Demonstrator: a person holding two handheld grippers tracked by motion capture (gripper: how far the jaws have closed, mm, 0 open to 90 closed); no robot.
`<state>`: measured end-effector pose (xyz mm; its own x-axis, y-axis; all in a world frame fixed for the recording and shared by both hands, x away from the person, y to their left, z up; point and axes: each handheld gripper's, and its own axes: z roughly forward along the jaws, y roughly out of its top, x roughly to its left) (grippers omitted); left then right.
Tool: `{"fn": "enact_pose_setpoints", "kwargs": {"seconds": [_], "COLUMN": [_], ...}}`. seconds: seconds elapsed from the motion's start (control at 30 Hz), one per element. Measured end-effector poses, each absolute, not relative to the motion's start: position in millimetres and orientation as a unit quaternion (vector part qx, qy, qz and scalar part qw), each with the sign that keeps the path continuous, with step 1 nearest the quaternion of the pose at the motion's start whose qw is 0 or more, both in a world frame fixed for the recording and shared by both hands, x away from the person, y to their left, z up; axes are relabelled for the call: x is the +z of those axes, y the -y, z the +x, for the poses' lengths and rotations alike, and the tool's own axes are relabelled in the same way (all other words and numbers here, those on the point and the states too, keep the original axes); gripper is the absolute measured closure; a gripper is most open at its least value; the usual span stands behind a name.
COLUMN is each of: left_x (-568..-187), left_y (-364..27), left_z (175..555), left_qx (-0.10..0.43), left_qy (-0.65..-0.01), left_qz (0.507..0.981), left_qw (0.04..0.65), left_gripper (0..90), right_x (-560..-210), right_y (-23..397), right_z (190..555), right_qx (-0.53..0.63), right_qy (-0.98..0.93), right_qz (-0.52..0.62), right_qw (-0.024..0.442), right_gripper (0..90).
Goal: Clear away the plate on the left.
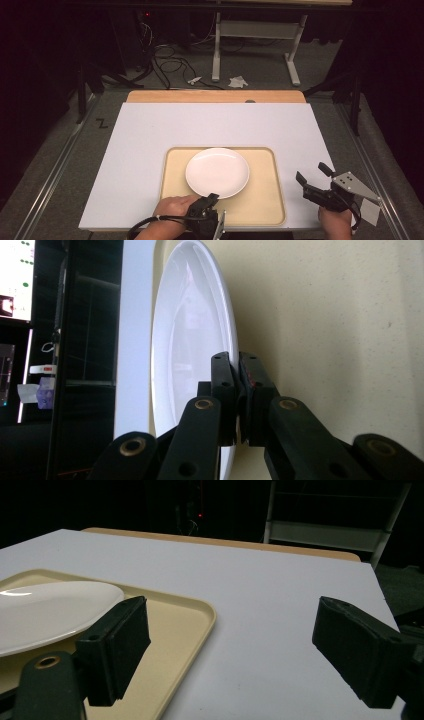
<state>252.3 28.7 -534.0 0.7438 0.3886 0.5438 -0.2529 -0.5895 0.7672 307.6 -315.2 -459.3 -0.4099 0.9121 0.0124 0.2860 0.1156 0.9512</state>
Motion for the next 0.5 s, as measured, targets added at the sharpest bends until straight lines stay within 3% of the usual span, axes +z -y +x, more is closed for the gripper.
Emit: {"fn": "enact_pose_setpoints", "kwargs": {"seconds": [0.5], "left_x": [-540.4], "left_y": [-25.0], "left_z": [248.6], "left_qx": [0.345], "left_qy": [-0.03], "left_qz": [0.825], "left_qw": [0.448], "left_gripper": [87.1], "right_x": [-458.9], "right_y": [315.2], "right_z": [307.9], "right_qx": [0.497], "right_qy": [-0.679], "right_qz": [0.439], "right_qw": [0.316], "right_gripper": [16.2]}}
